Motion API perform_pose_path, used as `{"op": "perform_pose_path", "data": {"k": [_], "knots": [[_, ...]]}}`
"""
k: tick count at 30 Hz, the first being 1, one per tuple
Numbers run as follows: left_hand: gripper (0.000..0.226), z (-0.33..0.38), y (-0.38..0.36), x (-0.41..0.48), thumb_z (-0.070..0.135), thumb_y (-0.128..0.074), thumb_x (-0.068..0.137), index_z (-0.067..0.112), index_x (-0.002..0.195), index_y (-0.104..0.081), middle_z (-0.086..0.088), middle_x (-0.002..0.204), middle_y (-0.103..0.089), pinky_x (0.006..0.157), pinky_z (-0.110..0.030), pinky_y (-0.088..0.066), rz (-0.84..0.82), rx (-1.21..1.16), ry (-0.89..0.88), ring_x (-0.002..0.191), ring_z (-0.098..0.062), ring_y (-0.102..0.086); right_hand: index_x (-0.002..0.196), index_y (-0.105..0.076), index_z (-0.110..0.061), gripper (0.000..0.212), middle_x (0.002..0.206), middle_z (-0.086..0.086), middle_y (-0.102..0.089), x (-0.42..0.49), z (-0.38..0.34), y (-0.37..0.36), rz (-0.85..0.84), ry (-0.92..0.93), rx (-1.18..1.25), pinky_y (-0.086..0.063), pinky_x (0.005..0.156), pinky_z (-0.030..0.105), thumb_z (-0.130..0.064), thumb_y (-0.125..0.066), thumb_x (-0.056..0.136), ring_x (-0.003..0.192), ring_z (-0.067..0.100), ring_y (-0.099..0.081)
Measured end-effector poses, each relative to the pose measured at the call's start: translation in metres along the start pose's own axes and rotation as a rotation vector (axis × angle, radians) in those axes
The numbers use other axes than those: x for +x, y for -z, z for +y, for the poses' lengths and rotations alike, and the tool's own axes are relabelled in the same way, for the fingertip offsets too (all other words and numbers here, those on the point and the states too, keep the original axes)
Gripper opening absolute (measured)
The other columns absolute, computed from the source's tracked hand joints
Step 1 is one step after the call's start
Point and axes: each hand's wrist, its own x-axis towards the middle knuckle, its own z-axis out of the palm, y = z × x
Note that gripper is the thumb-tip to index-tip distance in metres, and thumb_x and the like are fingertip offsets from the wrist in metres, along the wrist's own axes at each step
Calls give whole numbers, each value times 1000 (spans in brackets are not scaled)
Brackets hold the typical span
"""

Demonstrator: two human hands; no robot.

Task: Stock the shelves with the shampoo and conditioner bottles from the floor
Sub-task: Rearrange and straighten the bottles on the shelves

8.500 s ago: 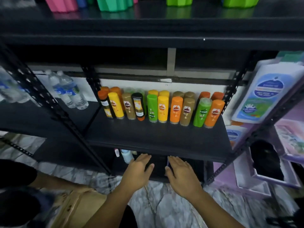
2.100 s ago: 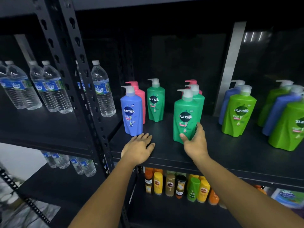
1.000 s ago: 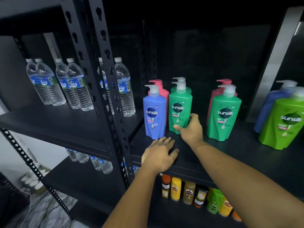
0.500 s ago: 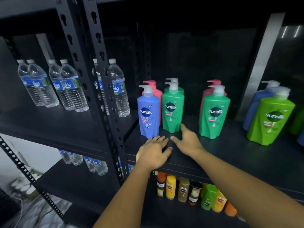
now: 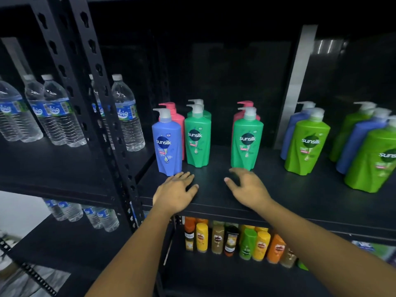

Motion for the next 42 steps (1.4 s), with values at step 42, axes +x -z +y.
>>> {"op": "perform_pose_path", "data": {"k": [42], "knots": [[56, -2, 1, 0, 45, -62, 95, 34, 148, -50, 13, 149, -54, 107, -34, -46, 243, -425, 179, 134, -14, -52, 120, -47, -21, 65, 108, -10, -61, 38, -74, -41, 86, -118, 464, -54, 86, 32, -24, -91, 73, 101, 13, -62]]}}
